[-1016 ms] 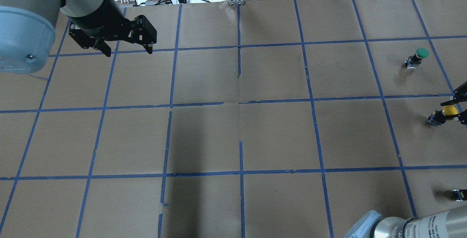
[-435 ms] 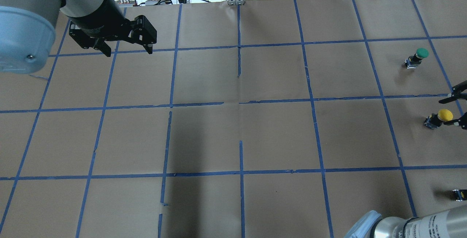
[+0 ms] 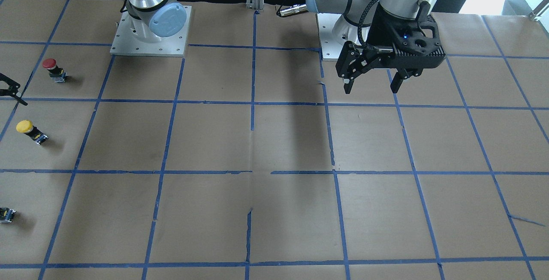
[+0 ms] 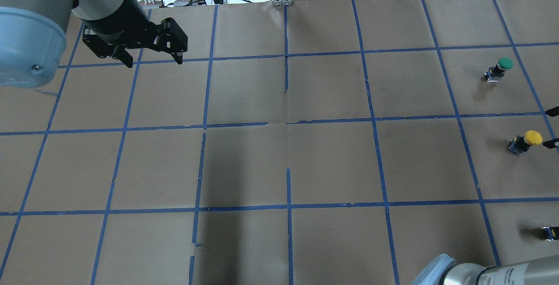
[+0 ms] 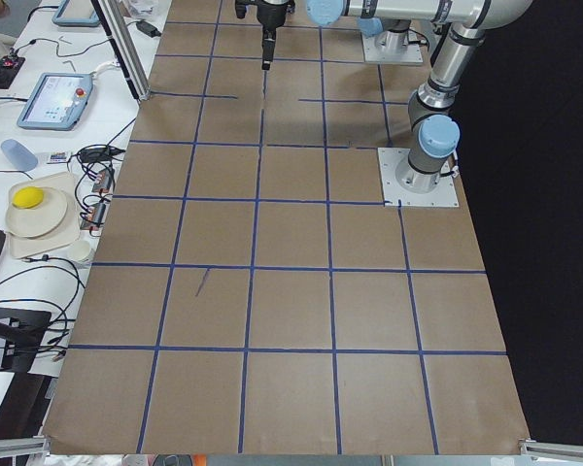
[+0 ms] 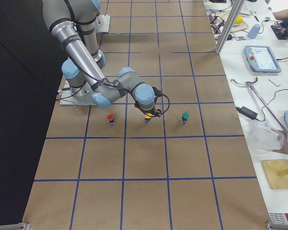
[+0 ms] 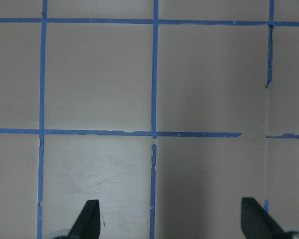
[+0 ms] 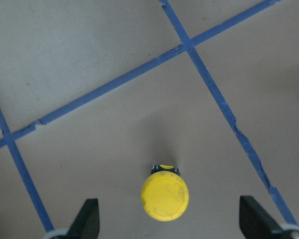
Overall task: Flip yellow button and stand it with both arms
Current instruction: 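Open the right gripper and lift it off the standing block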
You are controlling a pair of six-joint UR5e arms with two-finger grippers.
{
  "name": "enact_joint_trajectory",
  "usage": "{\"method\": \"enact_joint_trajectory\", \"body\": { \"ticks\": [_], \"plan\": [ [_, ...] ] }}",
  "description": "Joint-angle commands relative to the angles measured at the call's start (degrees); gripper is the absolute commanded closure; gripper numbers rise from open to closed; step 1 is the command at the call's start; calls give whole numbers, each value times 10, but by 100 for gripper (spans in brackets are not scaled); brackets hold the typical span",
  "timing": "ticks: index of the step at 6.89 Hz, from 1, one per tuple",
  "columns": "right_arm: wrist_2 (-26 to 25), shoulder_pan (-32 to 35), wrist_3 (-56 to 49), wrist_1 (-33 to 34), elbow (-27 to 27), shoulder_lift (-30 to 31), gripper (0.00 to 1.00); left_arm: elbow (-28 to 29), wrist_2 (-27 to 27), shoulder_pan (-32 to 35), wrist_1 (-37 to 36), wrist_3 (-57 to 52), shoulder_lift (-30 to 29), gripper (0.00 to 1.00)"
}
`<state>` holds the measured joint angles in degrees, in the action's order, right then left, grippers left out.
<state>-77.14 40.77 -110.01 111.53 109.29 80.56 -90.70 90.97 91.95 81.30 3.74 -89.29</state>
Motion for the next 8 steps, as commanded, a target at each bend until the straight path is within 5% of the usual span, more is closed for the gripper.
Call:
{"method": "enact_joint_trajectory", "body": {
  "ticks": [1, 4, 8],
  "plan": [
    [-14, 53, 177, -70, 0, 69, 0, 0, 0, 0, 0, 0, 0, 0],
    [-42, 200, 404, -93, -10, 141, 0, -2, 1, 1, 1, 0, 3, 0],
    [-41, 352, 764, -165, -108, 121, 0, -2, 0, 0, 2, 0, 3, 0]
  ]
}}
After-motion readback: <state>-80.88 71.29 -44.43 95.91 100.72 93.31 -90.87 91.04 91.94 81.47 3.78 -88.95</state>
